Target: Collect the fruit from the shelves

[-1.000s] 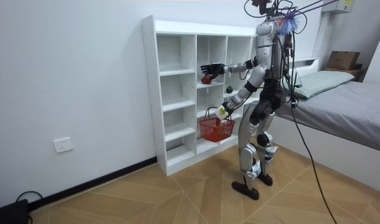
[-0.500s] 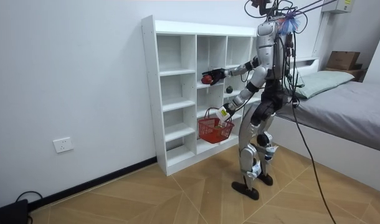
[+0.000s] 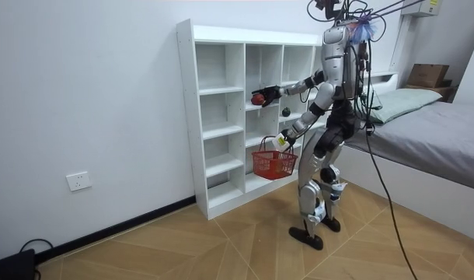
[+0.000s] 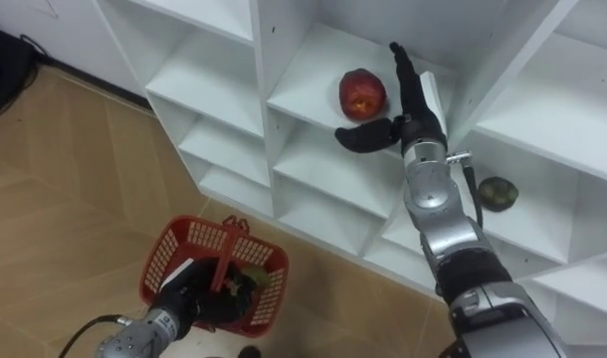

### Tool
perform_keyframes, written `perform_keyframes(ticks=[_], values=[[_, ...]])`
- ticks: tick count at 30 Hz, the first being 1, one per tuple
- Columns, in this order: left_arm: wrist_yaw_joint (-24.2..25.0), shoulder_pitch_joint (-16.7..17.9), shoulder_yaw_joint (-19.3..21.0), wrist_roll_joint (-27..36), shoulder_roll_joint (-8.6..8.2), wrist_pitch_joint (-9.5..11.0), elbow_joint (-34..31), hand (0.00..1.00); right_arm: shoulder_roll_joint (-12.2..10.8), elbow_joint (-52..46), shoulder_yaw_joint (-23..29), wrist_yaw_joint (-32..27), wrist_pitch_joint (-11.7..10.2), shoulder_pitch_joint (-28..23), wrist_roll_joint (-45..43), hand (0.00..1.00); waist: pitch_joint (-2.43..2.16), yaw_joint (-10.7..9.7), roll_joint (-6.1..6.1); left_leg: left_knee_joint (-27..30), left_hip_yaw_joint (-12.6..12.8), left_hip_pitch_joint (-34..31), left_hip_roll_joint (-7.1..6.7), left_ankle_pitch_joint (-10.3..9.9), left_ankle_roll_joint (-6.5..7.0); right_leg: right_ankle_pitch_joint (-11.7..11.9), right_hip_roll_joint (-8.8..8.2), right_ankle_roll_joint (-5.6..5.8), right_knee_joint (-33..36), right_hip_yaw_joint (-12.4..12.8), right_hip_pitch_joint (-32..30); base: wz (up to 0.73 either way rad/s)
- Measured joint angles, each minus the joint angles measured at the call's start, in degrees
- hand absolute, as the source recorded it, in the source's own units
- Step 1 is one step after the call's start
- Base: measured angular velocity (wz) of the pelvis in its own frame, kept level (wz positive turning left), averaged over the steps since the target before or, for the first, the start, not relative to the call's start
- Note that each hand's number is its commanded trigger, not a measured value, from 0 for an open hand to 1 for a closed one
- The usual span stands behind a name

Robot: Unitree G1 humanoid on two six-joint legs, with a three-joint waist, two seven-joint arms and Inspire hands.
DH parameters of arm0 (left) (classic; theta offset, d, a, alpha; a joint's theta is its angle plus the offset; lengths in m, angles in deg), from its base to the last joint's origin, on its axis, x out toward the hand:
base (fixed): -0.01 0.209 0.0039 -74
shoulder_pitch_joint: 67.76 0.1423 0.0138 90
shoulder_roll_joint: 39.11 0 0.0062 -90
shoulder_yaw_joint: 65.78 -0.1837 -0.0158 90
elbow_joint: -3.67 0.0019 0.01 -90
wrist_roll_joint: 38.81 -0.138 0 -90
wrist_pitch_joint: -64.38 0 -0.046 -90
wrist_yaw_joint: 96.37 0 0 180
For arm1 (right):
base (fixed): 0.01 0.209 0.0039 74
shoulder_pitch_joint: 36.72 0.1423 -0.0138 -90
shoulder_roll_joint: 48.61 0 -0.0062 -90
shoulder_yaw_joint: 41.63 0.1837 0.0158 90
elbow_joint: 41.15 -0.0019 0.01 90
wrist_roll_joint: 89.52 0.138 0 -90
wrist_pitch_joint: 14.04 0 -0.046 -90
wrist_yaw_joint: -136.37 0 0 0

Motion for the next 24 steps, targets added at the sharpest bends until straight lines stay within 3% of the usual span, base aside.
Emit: perform_keyframes(ticks=[5, 24], values=[[0.0, -0.4, 0.0, 0.0, -0.01, -0.1, 0.0, 1.0, 0.3, 0.0, 0.0, 0.1, -0.1, 0.2, 0.0, 0.0, -0.01, 0.0, -0.01, 0.0, 0.2, -0.1, -0.4, 0.1, 0.08, -0.7, -0.74, 0.07, 1.5, 0.1, -0.9, 0.0], [0.0, -1.2, -1.3, 0.1, -0.57, -1.1, 2.0, 1.0, 0.3, 1.0, -0.1, 0.3, 1.3, 1.4, 0.0, 0.0, -0.09, 0.8, -0.17, -0.2, 0.5, 0.2, -0.49, 0.3, 0.13, -0.7, -0.83, 0.08, 1.8, 0.5, -0.9, -0.01]])
